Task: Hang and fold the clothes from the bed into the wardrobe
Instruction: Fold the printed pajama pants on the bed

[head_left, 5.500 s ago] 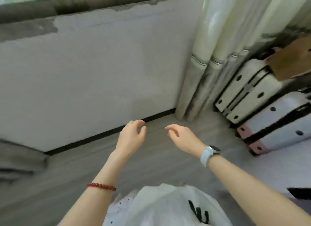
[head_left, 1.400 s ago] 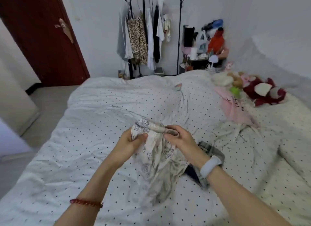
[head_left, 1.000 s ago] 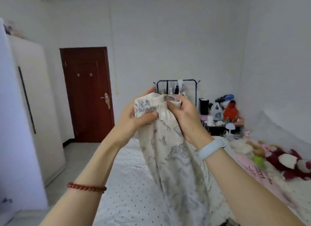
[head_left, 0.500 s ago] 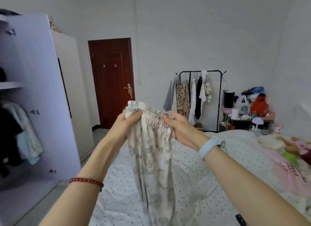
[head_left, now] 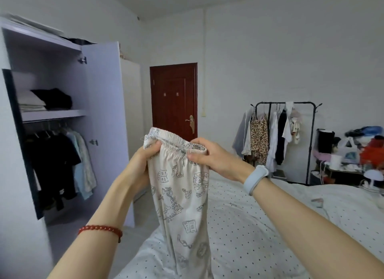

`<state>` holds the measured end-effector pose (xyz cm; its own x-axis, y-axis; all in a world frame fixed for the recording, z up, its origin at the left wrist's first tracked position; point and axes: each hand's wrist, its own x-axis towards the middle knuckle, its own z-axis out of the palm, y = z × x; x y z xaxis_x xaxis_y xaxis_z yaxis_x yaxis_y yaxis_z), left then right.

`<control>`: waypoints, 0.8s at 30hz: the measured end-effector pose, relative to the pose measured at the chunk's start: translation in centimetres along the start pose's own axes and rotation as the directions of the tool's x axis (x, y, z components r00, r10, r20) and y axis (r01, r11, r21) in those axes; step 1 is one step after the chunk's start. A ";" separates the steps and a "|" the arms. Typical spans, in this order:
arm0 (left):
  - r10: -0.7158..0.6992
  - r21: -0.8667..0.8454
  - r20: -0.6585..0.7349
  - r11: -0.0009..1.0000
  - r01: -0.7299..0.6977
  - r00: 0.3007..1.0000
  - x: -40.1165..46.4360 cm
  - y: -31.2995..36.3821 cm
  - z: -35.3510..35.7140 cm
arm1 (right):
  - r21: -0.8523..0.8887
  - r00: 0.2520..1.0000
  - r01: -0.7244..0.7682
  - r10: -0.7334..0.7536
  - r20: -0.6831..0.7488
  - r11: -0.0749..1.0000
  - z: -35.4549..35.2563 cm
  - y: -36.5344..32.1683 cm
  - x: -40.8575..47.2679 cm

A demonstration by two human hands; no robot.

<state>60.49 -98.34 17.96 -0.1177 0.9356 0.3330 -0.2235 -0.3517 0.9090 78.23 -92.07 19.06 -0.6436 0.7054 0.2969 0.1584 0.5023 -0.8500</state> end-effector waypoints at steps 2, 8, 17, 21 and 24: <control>-0.018 -0.073 -0.015 0.997 0.017 1.000 -0.6 0.1 -1.1 | -0.066 0.999 -0.013 0.016 0.044 0.998 1.2 0.2 0.4; 0.048 -0.071 -0.435 0.994 -0.088 0.899 -2.8 -0.8 -6.4 | -0.186 0.994 0.105 -0.106 0.005 0.977 8.7 0.5 3.3; 0.529 0.472 -0.825 0.838 -0.273 0.199 -13.2 6.2 -18.6 | 0.168 0.920 0.218 -0.260 0.295 0.961 28.3 -6.6 6.7; 0.693 0.656 -0.716 0.708 -0.261 0.081 -16.6 10.5 -20.3 | 0.277 0.885 0.307 -0.380 0.268 0.911 31.2 -11.0 7.0; 0.699 0.663 -0.672 0.715 -0.224 0.245 -18.6 11.6 -21.1 | 0.293 0.890 0.306 -0.382 0.250 0.906 31.9 -10.9 7.9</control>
<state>39.66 -120.50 17.05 -0.8349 -0.0390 0.5490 0.5079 -0.4389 0.7412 47.48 -107.91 16.82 -0.8202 0.3112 0.4800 -0.2727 0.5249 -0.8063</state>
